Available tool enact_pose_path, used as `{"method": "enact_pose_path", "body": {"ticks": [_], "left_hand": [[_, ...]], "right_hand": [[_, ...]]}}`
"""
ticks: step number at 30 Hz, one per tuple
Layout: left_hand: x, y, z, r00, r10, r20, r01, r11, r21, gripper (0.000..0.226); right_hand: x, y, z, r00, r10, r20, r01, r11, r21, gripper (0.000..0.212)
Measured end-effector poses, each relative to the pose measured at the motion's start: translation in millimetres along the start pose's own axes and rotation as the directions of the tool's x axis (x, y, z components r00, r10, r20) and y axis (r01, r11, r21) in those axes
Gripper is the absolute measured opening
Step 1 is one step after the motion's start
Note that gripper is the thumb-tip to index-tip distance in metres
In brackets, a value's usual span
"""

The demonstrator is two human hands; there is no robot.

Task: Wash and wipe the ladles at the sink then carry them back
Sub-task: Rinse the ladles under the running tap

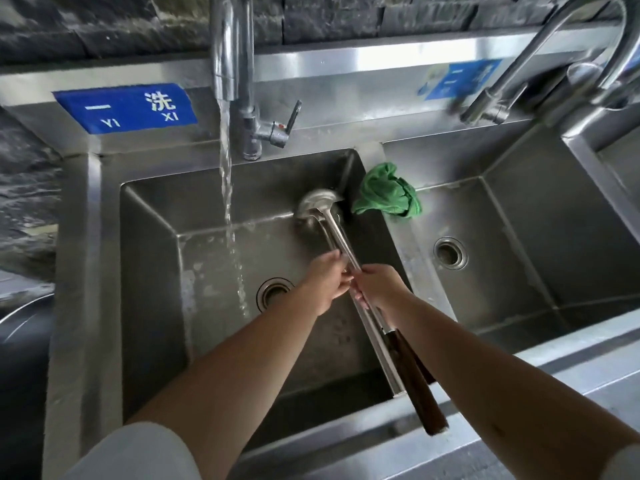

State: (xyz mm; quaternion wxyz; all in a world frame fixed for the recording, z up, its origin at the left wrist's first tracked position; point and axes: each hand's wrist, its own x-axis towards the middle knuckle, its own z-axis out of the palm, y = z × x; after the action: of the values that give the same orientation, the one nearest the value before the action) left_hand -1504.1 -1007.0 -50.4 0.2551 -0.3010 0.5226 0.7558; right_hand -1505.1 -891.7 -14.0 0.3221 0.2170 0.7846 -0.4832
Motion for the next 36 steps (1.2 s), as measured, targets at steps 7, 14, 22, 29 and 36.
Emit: {"method": "enact_pose_path", "body": {"ticks": [7,14,22,29,36], "left_hand": [[19.1,-2.6,21.2,0.998,-0.024,-0.061,0.022,0.999,-0.035,0.034],[27.9,-1.8,26.0,0.997,-0.056,-0.054,0.053,0.997,-0.051,0.028],[25.5,-6.5,24.3,0.990,-0.072,-0.123,0.078,0.996,0.045,0.013],[13.2,7.0,5.4,0.989,-0.027,-0.147,0.037,0.997,0.071,0.017],[3.1,47.7,-32.0,0.967,0.093,-0.237,-0.077,0.994,0.073,0.045]], "right_hand": [[46.2,14.2,-8.5,0.999,-0.036,0.034,0.039,0.993,-0.107,0.025],[55.8,11.8,-12.8,0.986,-0.165,0.025,0.159,0.883,-0.443,0.023],[50.9,14.8,-9.4,0.989,-0.146,0.023,0.136,0.838,-0.528,0.053],[40.1,-0.9,-8.9,0.963,-0.266,0.053,0.244,0.766,-0.595,0.069],[41.9,-61.6,13.3,0.893,-0.417,0.171,0.438,0.714,-0.546,0.061]]}}
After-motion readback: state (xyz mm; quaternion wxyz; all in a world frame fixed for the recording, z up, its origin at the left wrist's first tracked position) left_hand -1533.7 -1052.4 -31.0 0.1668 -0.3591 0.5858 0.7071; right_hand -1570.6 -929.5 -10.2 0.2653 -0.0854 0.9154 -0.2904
